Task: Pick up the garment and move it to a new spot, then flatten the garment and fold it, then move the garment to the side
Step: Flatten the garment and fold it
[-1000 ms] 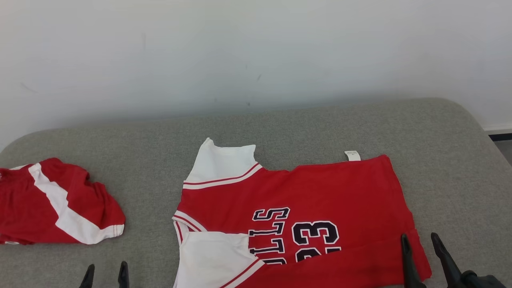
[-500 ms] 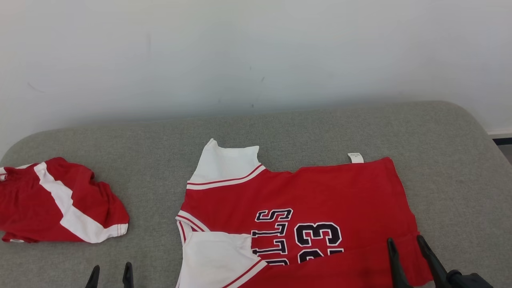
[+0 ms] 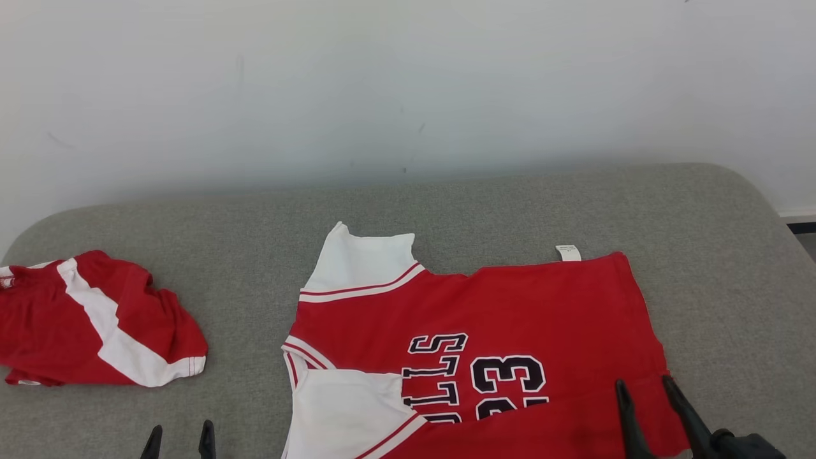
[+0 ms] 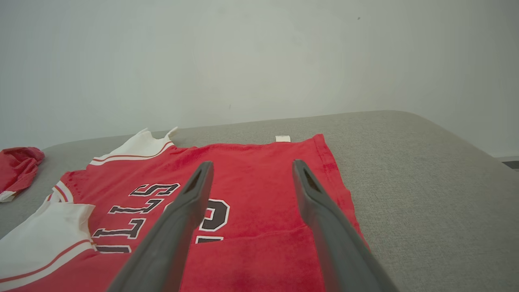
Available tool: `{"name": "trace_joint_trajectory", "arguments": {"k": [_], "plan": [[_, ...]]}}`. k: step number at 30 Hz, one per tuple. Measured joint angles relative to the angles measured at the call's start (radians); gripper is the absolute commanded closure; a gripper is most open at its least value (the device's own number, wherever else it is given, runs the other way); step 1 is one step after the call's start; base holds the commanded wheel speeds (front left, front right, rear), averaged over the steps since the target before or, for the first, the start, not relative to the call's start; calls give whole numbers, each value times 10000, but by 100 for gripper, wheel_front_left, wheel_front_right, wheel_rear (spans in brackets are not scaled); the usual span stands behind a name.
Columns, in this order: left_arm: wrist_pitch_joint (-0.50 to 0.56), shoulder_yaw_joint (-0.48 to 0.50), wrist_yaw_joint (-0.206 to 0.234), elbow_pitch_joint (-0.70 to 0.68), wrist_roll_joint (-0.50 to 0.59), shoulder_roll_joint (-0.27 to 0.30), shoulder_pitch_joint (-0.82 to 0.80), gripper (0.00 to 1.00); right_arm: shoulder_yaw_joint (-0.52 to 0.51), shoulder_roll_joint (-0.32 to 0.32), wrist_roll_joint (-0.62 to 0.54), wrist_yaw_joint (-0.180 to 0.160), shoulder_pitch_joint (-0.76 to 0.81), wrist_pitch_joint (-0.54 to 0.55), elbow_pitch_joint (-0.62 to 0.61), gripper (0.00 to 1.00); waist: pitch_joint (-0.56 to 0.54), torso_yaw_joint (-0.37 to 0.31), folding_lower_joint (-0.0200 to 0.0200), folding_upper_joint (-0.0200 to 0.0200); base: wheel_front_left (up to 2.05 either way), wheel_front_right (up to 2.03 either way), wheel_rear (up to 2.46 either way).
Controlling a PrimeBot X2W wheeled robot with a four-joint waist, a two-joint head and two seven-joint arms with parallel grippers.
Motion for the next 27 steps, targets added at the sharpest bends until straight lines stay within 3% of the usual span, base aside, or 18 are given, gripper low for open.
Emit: {"name": "trace_joint_trajectory", "arguments": {"k": [9, 16, 24, 27], "plan": [[0, -203, -4, 581, -46, 205, -1016, 0, -627, -94, -90, 0, -710, 207, 192, 0, 228, -61, 0, 0, 0, 0, 0], [711, -1218, -54, 884, -514, 1246, -3391, 0, -972, -428, -186, 0, -2286, 1281, 675, 0, 781, -158, 0, 1, 0, 0, 0], [1875, -2928, -63, 1513, -1707, 2656, -7189, 0, -1016, -700, -155, 0, -5156, 2293, 2199, 0, 2139, -301, 3, 2, 0, 0, 0], [2127, -3661, -67, 1977, -2063, 2945, -8321, 0, -899, -717, -121, 0, -6107, 2477, 2947, 0, 2704, -379, 3, 2, 0, 0, 0]]}}
